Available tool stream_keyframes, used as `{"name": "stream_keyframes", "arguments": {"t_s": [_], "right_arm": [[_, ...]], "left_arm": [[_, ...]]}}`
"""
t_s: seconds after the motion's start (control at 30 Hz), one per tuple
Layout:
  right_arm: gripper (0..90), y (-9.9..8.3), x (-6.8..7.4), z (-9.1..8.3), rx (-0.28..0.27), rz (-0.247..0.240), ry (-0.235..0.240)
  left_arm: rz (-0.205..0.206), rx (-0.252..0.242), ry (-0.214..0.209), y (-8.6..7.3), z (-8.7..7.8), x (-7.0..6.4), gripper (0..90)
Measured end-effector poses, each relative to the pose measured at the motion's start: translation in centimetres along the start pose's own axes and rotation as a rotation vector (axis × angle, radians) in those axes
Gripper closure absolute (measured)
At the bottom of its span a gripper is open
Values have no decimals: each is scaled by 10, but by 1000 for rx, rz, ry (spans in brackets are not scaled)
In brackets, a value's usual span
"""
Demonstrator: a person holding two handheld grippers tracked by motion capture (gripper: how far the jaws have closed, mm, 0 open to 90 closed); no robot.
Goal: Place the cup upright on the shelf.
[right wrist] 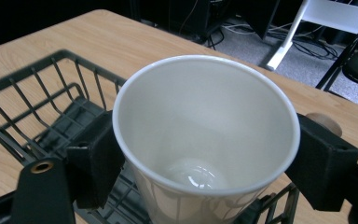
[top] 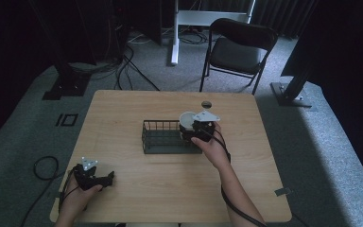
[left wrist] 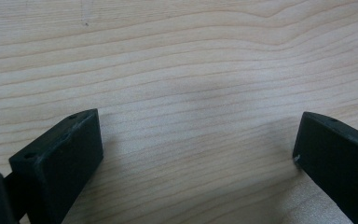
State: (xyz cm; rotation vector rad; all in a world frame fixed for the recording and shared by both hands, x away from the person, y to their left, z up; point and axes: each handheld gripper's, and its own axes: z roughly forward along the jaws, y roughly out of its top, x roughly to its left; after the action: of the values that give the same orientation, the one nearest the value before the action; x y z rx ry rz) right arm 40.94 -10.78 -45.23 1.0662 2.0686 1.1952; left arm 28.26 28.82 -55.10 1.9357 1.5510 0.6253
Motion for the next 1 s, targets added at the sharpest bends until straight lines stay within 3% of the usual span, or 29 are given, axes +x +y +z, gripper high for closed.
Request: {"name": "stream_keyframes", "arguments": {"t_s": [0.53,0.6,1.0], "right_arm": [[179,-4,-1,1,14,19,6],[132,-3,-1,0,12,23,20],[119,-1,-3,-15,-16,15,44]], "left_arm": [[0,0,0,0,0,0,18],[1,0,0,0,0,0,18],[0,0,0,0,0,0,18]]}}
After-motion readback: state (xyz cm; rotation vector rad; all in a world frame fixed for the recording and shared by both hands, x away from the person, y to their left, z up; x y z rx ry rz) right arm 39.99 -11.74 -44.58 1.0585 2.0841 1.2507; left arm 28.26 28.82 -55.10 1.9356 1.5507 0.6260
